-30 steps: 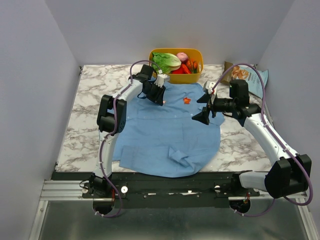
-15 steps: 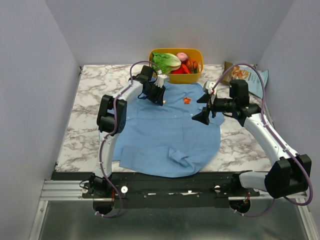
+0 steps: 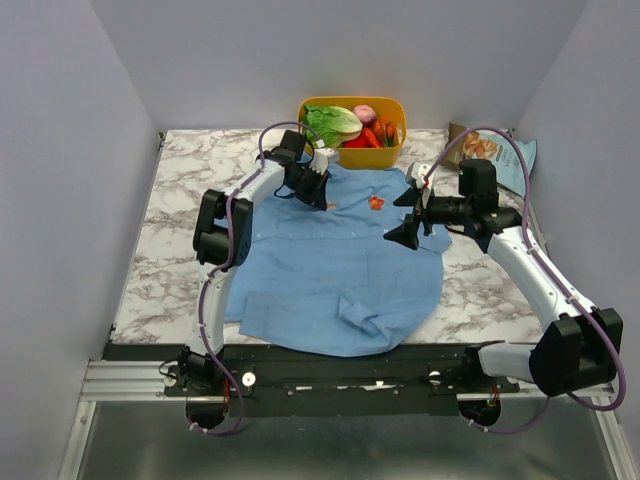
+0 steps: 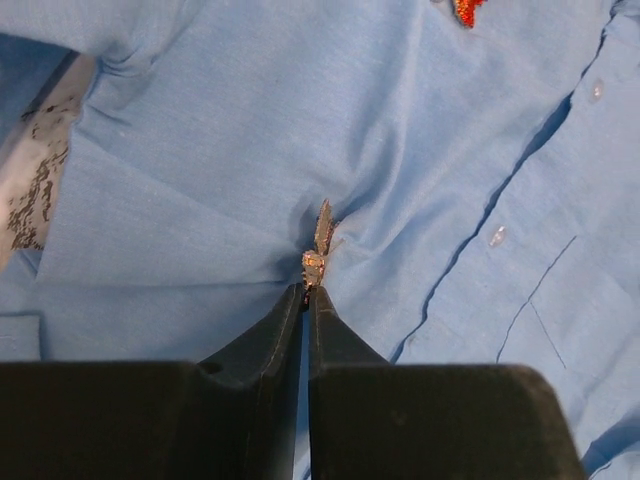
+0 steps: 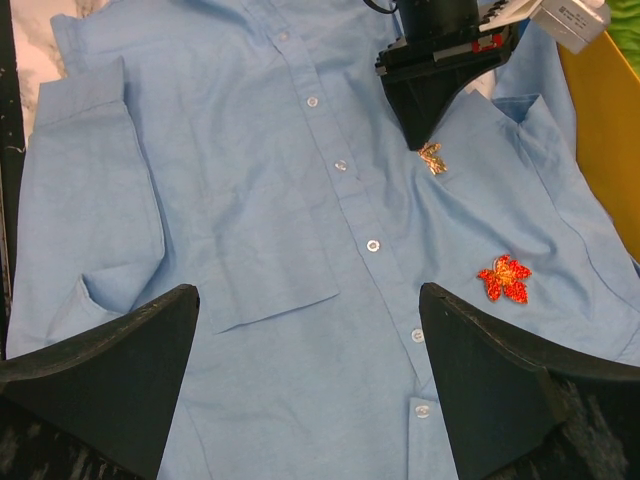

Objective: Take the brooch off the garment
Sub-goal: Remove the brooch from the clothes.

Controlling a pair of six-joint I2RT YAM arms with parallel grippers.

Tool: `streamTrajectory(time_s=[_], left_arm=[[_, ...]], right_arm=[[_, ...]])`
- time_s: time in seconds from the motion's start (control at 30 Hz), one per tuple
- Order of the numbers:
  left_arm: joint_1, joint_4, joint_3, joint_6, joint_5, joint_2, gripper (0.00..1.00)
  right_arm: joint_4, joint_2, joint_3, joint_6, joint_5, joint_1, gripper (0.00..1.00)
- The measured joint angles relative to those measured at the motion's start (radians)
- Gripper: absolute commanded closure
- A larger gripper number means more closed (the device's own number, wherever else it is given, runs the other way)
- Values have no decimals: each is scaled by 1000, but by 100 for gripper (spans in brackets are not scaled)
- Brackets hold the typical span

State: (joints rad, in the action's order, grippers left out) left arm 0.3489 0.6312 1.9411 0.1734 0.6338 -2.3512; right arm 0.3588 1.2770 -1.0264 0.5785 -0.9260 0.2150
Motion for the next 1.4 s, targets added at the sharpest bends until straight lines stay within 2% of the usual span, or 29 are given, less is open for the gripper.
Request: streamTrajectory(time_s=[0.17,0.23,0.27,0.47,0.73,0.93,1.07,1.4], left_arm=[[0,0,8,-7,26,0,96],[0,-1,7,-10,30,0,94],[0,-1,8,-10,31,0,89],[0,-1,7,-14,32,-3,82],[0,-1,8,-14,53,-6,80],[0,-1,8,-14,73,-7,85],[0,-1,8,-13,82,-7,100],[8,1,36,-8,73,-7,100]], right_arm=[[0,1,0,0,0,0,1],[0,1,0,0,0,0,1],[0,1,0,0,0,0,1],[0,2,0,0,0,0,1],[1,4,0,0,-1,0,1],[1,4,0,0,-1,0,1],[1,4,0,0,-1,0,1],[1,6,0,0,-1,0,2]])
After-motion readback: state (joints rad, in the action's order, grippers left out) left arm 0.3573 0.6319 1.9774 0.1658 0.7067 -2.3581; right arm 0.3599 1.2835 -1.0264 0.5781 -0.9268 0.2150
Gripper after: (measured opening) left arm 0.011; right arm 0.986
